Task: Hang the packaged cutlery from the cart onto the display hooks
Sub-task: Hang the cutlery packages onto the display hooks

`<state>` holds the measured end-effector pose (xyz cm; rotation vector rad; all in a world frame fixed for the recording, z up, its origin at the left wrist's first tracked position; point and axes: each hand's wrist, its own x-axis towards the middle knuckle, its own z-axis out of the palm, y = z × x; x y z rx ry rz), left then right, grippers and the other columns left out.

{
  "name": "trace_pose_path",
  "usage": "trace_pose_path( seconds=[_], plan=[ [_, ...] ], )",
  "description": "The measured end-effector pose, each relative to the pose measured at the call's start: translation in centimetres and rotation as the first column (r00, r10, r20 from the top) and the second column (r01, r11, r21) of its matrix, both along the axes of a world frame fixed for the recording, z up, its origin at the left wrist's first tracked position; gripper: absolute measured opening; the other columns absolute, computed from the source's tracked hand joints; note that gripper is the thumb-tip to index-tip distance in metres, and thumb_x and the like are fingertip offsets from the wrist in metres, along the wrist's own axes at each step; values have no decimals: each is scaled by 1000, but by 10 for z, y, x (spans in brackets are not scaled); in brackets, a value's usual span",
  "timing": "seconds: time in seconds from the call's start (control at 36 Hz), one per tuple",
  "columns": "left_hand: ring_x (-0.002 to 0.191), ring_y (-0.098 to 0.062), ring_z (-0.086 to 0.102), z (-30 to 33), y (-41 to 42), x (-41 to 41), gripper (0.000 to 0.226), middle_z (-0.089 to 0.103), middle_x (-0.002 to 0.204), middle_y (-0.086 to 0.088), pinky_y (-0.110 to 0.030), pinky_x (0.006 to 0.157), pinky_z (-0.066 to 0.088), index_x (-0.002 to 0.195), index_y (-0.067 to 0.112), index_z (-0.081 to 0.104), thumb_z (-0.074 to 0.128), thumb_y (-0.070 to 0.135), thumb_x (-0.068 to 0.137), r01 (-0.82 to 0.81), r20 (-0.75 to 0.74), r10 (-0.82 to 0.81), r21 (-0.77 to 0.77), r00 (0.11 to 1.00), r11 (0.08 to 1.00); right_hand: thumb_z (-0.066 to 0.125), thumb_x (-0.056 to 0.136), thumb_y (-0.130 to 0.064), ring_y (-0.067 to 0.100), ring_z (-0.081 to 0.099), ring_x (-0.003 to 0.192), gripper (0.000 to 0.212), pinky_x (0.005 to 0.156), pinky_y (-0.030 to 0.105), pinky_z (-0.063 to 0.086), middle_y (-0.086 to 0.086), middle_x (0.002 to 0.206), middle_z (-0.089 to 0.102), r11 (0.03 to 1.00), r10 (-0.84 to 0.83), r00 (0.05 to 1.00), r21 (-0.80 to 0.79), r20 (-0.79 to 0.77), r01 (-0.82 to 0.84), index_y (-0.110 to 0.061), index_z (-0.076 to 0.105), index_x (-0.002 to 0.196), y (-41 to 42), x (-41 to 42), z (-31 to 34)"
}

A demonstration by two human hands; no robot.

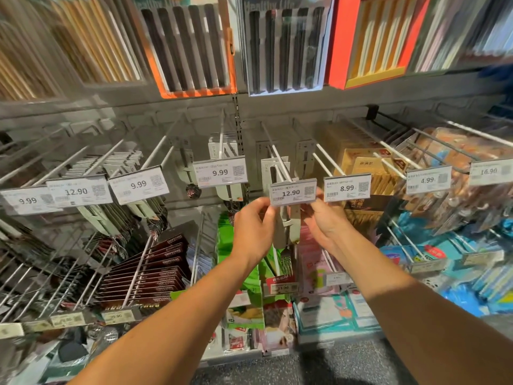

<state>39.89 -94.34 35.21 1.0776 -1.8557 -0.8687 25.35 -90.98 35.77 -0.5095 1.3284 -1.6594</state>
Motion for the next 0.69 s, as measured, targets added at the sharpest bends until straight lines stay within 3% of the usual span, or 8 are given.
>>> trace_pose_path(
  seconds=[0.14, 0.22, 0.31, 0.47, 0.56, 0.61, 0.64, 0.69],
  plan=[
    [82, -12, 64, 6, -13, -6, 25, 75, 101, -2, -18, 68, 45, 114, 10, 73, 54, 18, 101, -86, 82, 84, 28, 993, 996, 51, 101, -23, 21, 63, 81, 15, 75, 36, 53, 5, 88, 65, 961, -169, 931, 156, -324, 229, -20, 57, 87, 7, -4, -6],
    [72, -8, 63, 5, -27, -12, 25, 74, 106, -2, -8, 61, 48, 117, 14, 72, 55, 14, 99, -122, 107, 111, 97, 988, 988, 48, 100, -13, 15, 56, 63, 21, 58, 25, 47, 1, 73, 61, 985, -50, 864, 118, -501, 126, -20, 58, 83, 13, -2, -10],
    [88, -22, 69, 3, -39, -16, 20, 74, 109, -8, -34, 81, 58, 113, 12, 72, 60, 16, 98, -103, 119, 88, 128, 989, 986, 49, 99, -8, 11, 60, 71, 21, 64, 22, 51, 1, 86, 68, 975, 173, 830, 209, -530, -70, -21, 62, 91, 0, 4, -7],
    [99, -30, 65, 3, -41, -14, 22, 68, 116, -11, -44, 87, 55, 120, 7, 56, 49, 15, 101, -91, 244, 54, 142, 968, 986, 53, 98, -26, 26, 62, 103, 25, 95, 37, 49, 10, 107, 64, 845, 421, 756, 520, -501, -126, -10, 63, 114, -56, -5, -28],
    [101, -33, 63, 2, -45, -8, 23, 67, 116, -14, -44, 87, 53, 120, 8, 56, 46, 11, 100, -84, 280, 42, 139, 959, 987, 52, 98, -19, 14, 63, 57, 20, 63, 26, 58, 0, 66, 64, 931, 308, 804, 334, -509, -145, -3, 63, 95, -73, -9, -22],
    [102, -33, 63, 1, -47, -3, 26, 66, 117, -14, -42, 86, 53, 122, 9, 57, 45, 8, 99, -72, 309, 25, 142, 951, 987, 45, 101, -9, 10, 56, 39, 22, 42, 19, 49, 0, 51, 59, 983, 182, 915, 93, -360, -159, -2, 59, 85, -77, -5, -5],
    [102, -33, 63, 0, -49, 0, 29, 66, 119, -14, -38, 83, 53, 124, 8, 57, 44, 6, 99, -65, 318, 16, 146, 948, 987, 43, 102, -9, 9, 56, 37, 22, 39, 18, 47, 2, 51, 58, 983, 180, 952, 68, -247, -168, -2, 60, 88, -80, -1, 3],
    [94, -29, 62, 0, -50, 6, 34, 62, 121, -13, -28, 69, 48, 128, 8, 56, 43, 1, 97, -49, 315, -8, 175, 949, 983, 42, 102, -6, 8, 57, 39, 20, 43, 16, 48, 2, 57, 58, 990, 129, 941, 98, -312, -103, 1, 60, 100, -87, 1, 5]
  ],
)
